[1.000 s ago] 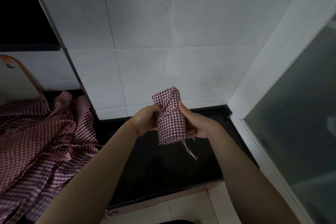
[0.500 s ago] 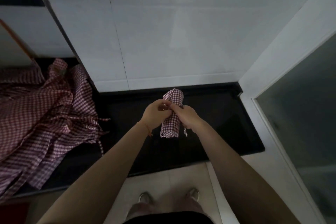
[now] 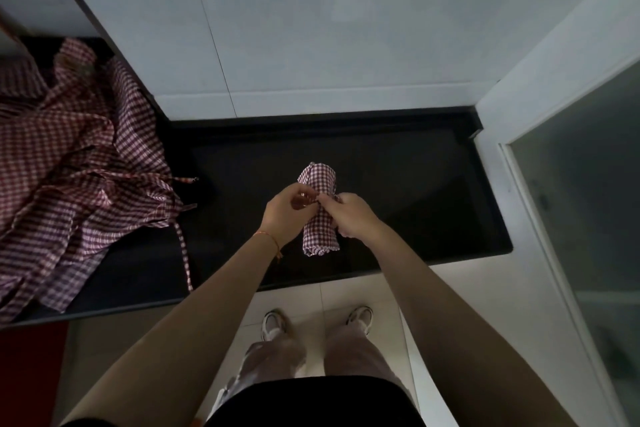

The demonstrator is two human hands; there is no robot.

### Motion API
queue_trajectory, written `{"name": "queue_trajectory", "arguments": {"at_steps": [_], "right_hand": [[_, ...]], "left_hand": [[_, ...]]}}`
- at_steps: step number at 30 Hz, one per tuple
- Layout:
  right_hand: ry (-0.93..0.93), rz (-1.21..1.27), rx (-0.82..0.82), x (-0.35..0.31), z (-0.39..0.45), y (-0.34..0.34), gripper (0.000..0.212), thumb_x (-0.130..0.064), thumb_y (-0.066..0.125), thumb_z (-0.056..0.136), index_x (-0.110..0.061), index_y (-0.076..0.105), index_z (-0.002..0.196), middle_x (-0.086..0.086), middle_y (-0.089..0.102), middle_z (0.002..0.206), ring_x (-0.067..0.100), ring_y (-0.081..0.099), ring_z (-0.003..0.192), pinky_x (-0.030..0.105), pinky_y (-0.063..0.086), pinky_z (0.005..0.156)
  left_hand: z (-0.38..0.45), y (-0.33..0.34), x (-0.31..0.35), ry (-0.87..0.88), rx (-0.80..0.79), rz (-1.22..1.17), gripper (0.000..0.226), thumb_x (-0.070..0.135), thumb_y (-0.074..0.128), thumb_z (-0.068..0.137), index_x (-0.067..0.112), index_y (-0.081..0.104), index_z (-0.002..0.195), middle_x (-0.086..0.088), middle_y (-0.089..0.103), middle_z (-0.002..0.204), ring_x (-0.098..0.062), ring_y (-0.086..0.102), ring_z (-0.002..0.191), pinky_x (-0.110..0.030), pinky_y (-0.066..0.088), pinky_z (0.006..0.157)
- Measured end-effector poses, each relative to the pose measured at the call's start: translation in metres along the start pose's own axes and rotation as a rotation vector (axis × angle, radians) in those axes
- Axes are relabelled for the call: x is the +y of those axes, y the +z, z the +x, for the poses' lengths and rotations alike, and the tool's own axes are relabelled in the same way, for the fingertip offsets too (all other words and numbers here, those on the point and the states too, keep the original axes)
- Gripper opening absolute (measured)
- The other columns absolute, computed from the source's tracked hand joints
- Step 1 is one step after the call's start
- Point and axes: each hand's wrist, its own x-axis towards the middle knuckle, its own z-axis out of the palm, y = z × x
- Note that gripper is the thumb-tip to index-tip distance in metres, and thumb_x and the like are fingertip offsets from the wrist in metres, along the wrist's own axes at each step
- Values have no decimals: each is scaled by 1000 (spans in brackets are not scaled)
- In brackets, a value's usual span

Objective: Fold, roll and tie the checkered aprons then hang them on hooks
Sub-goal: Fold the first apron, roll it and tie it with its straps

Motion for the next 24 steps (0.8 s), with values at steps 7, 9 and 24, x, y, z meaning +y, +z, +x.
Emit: {"name": "queue_trajectory", "arguments": {"at_steps": [7, 9, 24], "right_hand": [[81, 116, -75, 1, -4, -5, 42, -39, 29, 107, -10, 58, 112, 7, 69, 80, 10, 61, 50, 21, 45, 48], [55, 105, -103, 1, -3, -6, 34, -29, 34, 106, -9, 58, 117, 10, 71, 93, 12, 67, 59, 24, 50, 55], [86, -560, 132, 6, 10, -19, 20, -32, 57, 98, -15, 66, 101, 2, 63, 91, 15, 61, 82, 31, 47, 71]], "left_hand": [[0, 13, 14, 7, 16, 357, 50, 34, 69, 88, 29, 44, 130, -2, 49, 121, -15, 53, 101, -27, 45, 78], [1, 19, 18, -6, 54, 484, 58, 36, 67, 88, 27, 35, 135, -4, 49, 124, -21, 56, 105, -32, 51, 79], [8, 15, 11, -125, 72, 530, 95, 15, 74, 83, 30, 9, 150, -14, 41, 138, -31, 52, 121, -46, 54, 92]]}}
